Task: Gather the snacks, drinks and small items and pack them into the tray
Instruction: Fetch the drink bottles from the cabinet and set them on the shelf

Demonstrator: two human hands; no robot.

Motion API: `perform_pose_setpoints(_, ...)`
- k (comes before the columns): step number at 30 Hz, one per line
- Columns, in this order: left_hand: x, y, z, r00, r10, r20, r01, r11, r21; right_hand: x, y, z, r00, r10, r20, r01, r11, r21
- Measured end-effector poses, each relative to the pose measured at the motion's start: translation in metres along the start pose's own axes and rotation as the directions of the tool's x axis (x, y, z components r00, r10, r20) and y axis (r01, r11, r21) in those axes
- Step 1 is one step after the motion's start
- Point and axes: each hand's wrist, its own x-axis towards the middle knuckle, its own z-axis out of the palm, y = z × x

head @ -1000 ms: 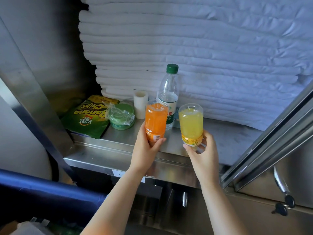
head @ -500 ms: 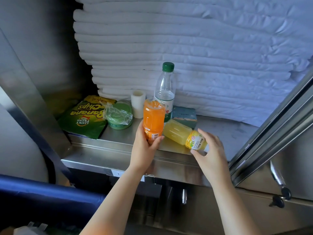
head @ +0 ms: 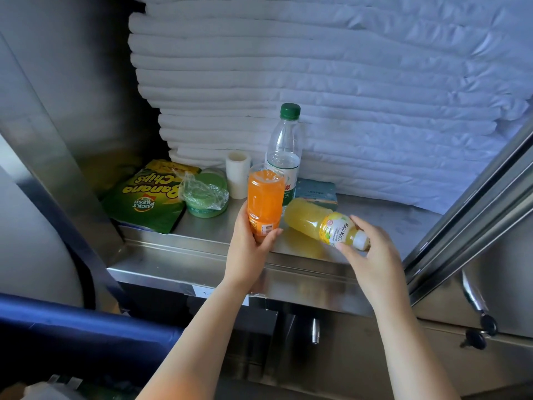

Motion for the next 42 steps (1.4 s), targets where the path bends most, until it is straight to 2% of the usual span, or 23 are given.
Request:
perform_pose_setpoints(6, 0.000, -0.001, -0.001, 1.000, 0.007, -0.002, -0.007, 1.000, -0.007, 0.019, -0.027, -0.019, 1.000, -0.001, 0.012, -0.001, 0.986, 0.169)
perform_pose_setpoints(10, 0.001, 0.000, -0.001, 1.000, 0.002, -0.005, -0.002, 1.000, -0.007, 0.038, -0.047, -0.020, 0.997, -0.079, 0.022, 0.073, 0.976, 0.204)
perform_pose_setpoints(17, 0.001, -0.002, -0.002, 1.000, -0.011, 0.014, 0.011, 1.000, -0.011, 0.058, -0.065, -0.014, 0.969, -0.211, 0.131, 0.211, 0.977, 0.015)
perform_pose_setpoints(21, 0.001, -0.001, -0.002, 1.000, -0.017, 0.023, 0.018, 1.000, -0.014, 0.060, -0.071, -0.006, 0.947, -0.241, 0.212, 0.234, 0.971, 0.057)
perform_pose_setpoints(25, 0.001, -0.001, -0.002, 0.999, -0.019, 0.030, 0.019, 1.000, -0.010, 0.059, -0.071, -0.004, 0.943, -0.263, 0.205, 0.249, 0.964, 0.093)
perform_pose_setpoints(30, 0.001, 0.001, -0.003, 1.000, -0.017, 0.024, 0.017, 1.000, 0.000, 0.054, -0.061, -0.003, 0.928, -0.264, 0.264, 0.269, 0.963, 0.017)
perform_pose_setpoints(42, 0.002, -0.001, -0.003, 0.999, -0.024, 0.030, 0.024, 1.000, -0.017, 0.085, -0.046, -0.001, 0.911, -0.265, 0.317, 0.292, 0.955, -0.042)
